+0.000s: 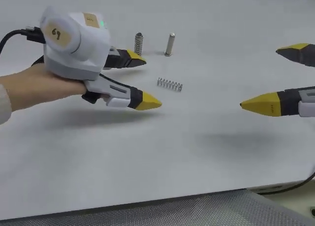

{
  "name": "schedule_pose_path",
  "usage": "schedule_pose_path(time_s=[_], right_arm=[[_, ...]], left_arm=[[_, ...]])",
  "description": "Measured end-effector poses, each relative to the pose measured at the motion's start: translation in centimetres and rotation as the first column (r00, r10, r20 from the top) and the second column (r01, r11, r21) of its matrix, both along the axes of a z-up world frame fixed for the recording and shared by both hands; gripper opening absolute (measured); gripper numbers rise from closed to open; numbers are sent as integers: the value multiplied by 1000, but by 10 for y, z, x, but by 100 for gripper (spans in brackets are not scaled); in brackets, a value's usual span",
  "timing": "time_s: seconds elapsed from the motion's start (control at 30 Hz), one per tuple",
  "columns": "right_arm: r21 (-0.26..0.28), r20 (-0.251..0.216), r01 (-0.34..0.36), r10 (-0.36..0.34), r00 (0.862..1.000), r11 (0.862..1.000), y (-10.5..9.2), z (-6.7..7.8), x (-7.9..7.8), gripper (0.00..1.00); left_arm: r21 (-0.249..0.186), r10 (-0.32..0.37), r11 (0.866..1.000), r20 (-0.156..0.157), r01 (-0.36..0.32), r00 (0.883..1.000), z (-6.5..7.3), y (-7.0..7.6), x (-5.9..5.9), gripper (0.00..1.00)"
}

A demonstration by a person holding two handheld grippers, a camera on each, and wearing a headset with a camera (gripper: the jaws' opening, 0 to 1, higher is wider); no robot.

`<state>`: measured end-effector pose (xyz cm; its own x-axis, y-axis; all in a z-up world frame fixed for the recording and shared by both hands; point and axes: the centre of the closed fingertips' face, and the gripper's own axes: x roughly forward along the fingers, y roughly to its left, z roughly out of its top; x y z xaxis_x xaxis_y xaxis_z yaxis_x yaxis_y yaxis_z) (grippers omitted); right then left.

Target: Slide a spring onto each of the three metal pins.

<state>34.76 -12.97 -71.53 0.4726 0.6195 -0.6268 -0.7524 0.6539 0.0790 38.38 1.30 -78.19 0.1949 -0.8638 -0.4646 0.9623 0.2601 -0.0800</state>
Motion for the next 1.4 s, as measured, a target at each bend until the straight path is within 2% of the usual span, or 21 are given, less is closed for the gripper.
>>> schedule_pose_path(time_s=[0.13, 0.37, 0.73, 0.87, 1.4], right_arm=[[7, -9, 12, -12, 1000, 1000, -2, -2, -5, 97], [17, -17, 28, -28, 999, 999, -6, -3, -11, 96], [23, -33, 48, -48, 998, 999, -20, -8, -12, 95], [23, -32, 48, -48, 998, 999, -22, -8, -12, 94], [21, -34, 39, -38, 999, 999, -13, -7, -16, 92]], left_arm=[[15, 5, 1000, 2, -5, 1000, -8, -3, 7, 42], [34, -10, 999, 7, 10, 1000, -19, -10, 13, 31], [53, -59, 997, 41, 56, 997, -18, -22, 17, 17], [58, -76, 996, 45, 73, 996, -17, -24, 17, 10], [79, -100, 992, 41, 97, 994, -20, -22, 13, 4]])
